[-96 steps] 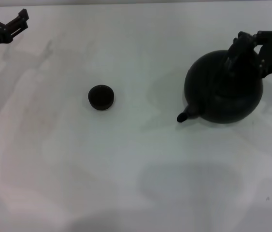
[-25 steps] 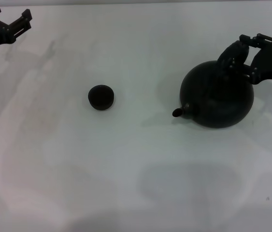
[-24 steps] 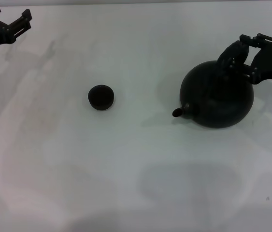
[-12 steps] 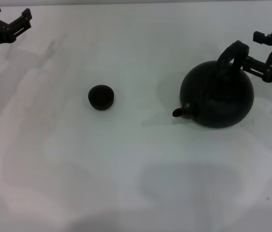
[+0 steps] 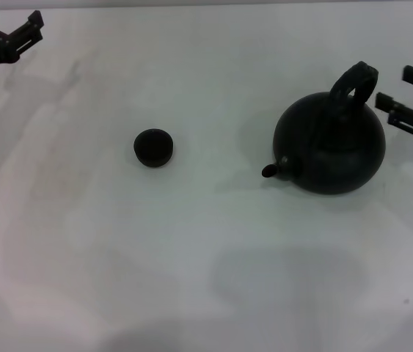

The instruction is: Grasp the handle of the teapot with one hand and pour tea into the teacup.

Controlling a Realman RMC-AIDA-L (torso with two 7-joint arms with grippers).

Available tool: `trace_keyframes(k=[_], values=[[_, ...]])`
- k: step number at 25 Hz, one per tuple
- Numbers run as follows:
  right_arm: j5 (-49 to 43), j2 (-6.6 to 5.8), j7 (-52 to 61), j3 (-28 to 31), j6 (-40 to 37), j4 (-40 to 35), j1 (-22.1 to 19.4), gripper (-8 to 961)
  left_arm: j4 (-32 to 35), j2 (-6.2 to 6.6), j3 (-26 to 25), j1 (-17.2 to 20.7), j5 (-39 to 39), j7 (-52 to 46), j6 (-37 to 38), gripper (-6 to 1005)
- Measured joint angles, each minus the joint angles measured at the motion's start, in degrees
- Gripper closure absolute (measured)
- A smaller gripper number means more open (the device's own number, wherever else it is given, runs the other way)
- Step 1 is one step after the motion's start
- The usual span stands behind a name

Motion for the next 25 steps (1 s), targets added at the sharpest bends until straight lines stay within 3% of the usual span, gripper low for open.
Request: trace_keyframes(k=[5,8,11,12,18,25], values=[[-0.09,-0.26,-0.27,4.24,1.09,1.18,-1.27,283,0.19,0.05,-0.08,0.17,-0.42,0.56,0.0,107],[-0.04,0.22,-2.27,9.75,0.74,3.14,-1.22,284,-0.03,-0.04,-0.16,0.21,-2.42,2.75,0.0,107],[1.35,0.85,-6.15,17.53,0.6,7.7,0.4,285,-0.76,-0.31,-0.11,0.28,-6.72,6.45,-0.31,106],[2.95,0.99,-9.12,22.5,0.57,11.58,1.86,285,-1.0,-0.34,-0.06,0.29,-7.55,7.01,-0.4,106],[5.94,0.99,-19.07,32.05,0.37,19.86,5.87,285,-3.63,-0.4,0.03,0.0,-14.72,11.73,-0.82,106],[14.93,1.03,-28.86,34.23,-1.03,26.08,8.96,285,-7.2,-0.48,-0.15,-0.11,-23.22,19.2,-4.42,106]])
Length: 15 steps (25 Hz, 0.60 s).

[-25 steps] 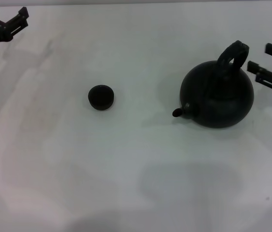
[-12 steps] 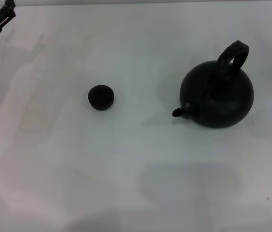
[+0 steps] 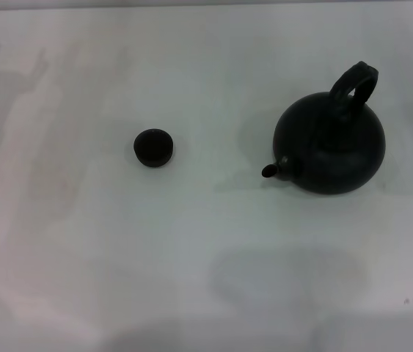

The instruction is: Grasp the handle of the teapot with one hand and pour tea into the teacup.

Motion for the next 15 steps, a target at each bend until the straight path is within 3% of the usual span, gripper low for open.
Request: trace_keyframes(k=[15], values=[[3.37,-0.14,-6.34,0.75,-5.19,0.54,0.35,285,-3.65,-0.01,0.24,1.2,-6.22,2.37,-3.58,107]])
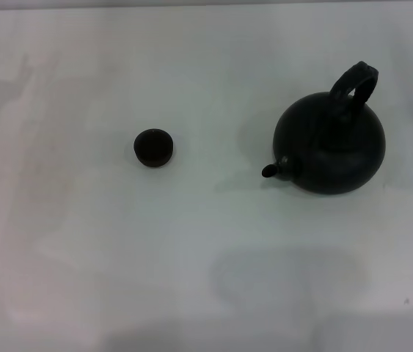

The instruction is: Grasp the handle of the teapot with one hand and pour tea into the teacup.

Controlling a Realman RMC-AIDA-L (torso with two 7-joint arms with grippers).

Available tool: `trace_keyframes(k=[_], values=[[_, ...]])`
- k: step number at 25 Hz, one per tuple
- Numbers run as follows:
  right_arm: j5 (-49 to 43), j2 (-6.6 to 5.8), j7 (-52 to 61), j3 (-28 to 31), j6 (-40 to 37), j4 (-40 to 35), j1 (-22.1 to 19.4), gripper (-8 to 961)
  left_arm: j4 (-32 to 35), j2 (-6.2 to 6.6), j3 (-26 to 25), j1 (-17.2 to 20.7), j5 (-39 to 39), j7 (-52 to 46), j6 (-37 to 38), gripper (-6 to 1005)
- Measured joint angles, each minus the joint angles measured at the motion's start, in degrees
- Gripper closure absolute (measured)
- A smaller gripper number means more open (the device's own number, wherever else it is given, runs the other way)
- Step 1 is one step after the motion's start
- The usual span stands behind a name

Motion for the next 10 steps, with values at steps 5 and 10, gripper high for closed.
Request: trace_keyframes(k=[5,10], values=[[0.04,-0.26,-0.33,0.04,-0.04,-0.42,-0.29,285,-1.2,-0.1,0.08,-0.58,0.21,0.41,-0.81,107],[0.04,-0.35,-2.17,0.04,-0.18,-0.44,0.19,285,-2.71,-0.09,0.16,-1.4,0.29,0.62,-0.89,107]])
